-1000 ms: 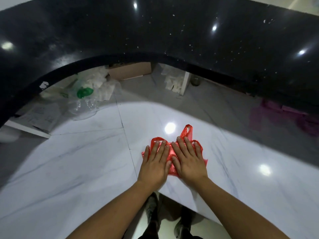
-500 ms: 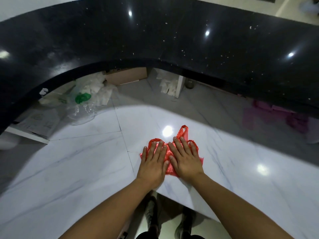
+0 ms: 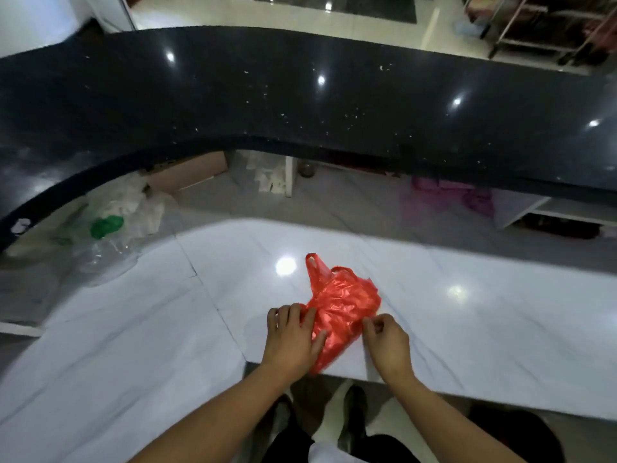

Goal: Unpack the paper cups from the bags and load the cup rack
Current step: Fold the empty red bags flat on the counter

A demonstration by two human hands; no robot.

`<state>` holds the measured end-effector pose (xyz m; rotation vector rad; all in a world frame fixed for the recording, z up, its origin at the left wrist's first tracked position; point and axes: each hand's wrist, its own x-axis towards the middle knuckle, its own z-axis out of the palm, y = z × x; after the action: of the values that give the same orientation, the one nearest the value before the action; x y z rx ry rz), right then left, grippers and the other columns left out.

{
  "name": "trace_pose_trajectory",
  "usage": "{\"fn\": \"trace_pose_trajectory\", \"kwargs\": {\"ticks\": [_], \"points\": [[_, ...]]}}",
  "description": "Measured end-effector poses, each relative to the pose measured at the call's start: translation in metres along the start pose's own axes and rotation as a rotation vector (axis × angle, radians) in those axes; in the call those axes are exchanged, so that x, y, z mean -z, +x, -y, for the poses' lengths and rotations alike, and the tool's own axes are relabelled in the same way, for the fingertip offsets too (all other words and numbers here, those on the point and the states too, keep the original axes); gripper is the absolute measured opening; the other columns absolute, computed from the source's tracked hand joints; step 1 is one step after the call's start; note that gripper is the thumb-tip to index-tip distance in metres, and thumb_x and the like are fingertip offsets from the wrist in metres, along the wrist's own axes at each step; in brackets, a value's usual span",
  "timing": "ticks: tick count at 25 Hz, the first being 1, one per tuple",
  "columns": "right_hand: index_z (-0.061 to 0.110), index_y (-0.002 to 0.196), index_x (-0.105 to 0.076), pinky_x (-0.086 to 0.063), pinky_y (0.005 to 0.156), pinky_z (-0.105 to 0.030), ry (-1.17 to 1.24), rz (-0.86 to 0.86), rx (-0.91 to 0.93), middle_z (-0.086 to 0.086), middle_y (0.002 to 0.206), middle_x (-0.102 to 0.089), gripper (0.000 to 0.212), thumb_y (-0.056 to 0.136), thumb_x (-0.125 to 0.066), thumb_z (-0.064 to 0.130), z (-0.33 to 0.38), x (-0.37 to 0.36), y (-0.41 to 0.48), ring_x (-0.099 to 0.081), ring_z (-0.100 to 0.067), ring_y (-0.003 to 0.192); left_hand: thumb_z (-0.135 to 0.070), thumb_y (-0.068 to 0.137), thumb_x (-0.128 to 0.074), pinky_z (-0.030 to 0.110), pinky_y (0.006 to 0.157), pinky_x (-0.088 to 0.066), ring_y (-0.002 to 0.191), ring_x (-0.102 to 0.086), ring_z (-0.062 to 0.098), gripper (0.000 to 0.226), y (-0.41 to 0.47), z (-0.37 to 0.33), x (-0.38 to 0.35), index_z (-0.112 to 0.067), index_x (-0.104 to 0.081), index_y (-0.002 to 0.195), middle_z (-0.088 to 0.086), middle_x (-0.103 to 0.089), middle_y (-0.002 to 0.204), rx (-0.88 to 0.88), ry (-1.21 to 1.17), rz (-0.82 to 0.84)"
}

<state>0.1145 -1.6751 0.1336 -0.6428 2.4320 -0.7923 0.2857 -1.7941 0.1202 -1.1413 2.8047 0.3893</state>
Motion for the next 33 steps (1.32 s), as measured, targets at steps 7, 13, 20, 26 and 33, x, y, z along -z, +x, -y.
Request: {"fn": "trace_pose_trajectory", "kwargs": {"ticks": [7,13,20,26,33], "points": [[0.017,0.112,-0.065,-0.056,0.075,-0.029,0.566,0.012,-0.346,-0.002,0.1,-0.073,0.025,0.09,-0.071,0.026,-0.014,0.015,-0.015,-0.07,-0.017,0.086,-0.053,0.099,-0.03,0.043,0.104,-0.031,0.116,-0.045,0.025,0.05,-0.018,-0.058,-0.026,-0.026,-0.055,0.133,0.001,-0.056,0.123,-0.259,-0.106,0.021],[0.02,0.114,-0.068,-0.059,0.081,-0.039,0.732,0.121,-0.388,-0.005,0.095,-0.077,0.025,0.092,-0.062,0.01,-0.054,0.084,-0.031,-0.074,-0.023,0.088,-0.071,0.091,-0.044,0.041,0.122,0.0,0.152,0.004,0.017,0.077,-0.007,-0.101,0.014,-0.035,-0.021,0.155,-0.006,-0.008,0.165,-0.522,-0.198,0.038],[0.024,0.13,-0.052,-0.058,0.089,-0.042,0.873,0.269,-0.276,-0.006,0.121,-0.07,0.051,0.086,-0.076,0.021,-0.119,0.163,-0.058,-0.068,-0.027,0.109,-0.071,0.083,-0.058,0.052,0.124,-0.001,0.153,-0.015,0.019,0.092,-0.007,-0.208,0.024,-0.034,-0.015,0.156,-0.006,-0.025,0.163,-0.714,0.095,0.116],[0.046,0.139,-0.038,-0.044,0.102,-0.03,0.361,0.16,0.052,0.022,0.141,-0.037,0.073,0.078,-0.079,0.055,-0.14,0.22,-0.075,-0.043,-0.002,0.123,-0.036,0.089,-0.068,0.031,0.089,-0.055,0.094,-0.066,0.008,0.024,-0.004,-0.241,0.041,-0.038,-0.063,0.112,-0.014,-0.07,0.103,-0.48,-0.379,0.281],[0.026,0.124,-0.058,-0.058,0.091,-0.046,0.661,0.146,-0.13,-0.004,0.113,-0.072,0.055,0.077,-0.086,0.036,-0.166,0.261,-0.074,-0.072,-0.022,0.102,-0.024,0.083,-0.081,0.036,0.085,-0.06,0.095,-0.074,0.021,0.033,0.043,-0.292,0.051,-0.019,-0.068,0.112,0.003,-0.076,0.102,-0.378,-0.974,0.709]]}}
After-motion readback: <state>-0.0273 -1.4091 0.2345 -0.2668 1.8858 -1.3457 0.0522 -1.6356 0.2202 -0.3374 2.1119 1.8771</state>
